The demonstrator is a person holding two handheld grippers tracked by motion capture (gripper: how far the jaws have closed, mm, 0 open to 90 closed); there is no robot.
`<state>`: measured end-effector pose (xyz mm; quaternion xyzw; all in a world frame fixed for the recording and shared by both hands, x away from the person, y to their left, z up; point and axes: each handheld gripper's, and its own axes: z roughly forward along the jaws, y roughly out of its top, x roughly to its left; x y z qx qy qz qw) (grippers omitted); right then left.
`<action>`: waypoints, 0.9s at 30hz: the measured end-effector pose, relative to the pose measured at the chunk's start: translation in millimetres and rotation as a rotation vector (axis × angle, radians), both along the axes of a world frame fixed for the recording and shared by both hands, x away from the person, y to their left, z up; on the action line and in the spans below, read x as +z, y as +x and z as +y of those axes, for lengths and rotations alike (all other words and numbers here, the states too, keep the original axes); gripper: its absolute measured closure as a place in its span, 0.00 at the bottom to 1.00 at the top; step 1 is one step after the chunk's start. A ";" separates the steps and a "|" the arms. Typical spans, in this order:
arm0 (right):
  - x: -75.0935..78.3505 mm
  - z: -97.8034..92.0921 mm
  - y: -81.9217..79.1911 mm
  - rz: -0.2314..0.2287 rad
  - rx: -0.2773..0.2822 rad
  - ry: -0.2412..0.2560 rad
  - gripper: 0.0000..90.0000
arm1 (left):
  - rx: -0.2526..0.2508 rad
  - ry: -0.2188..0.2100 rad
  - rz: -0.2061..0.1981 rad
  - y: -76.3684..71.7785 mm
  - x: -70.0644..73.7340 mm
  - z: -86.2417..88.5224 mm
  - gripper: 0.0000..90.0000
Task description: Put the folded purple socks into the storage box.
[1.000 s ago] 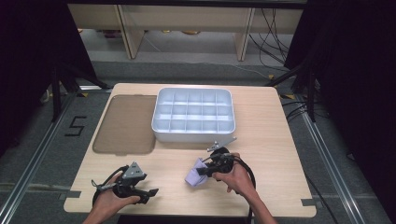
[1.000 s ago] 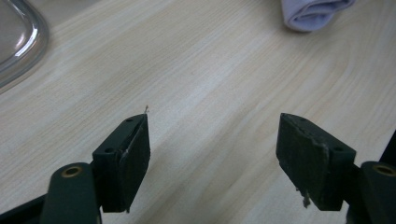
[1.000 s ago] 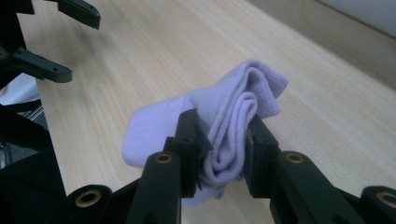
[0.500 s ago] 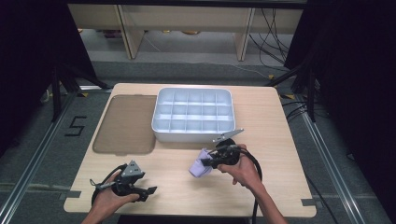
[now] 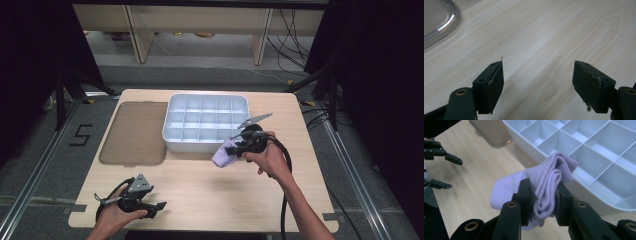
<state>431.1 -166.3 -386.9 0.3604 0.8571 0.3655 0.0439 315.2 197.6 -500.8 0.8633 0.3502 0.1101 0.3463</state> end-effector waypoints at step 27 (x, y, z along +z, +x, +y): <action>29.1 -34.5 62.9 -0.011 -0.205 -0.114 0.79 | -0.044 -0.013 0.015 7.7 -0.9 -13.0 0.26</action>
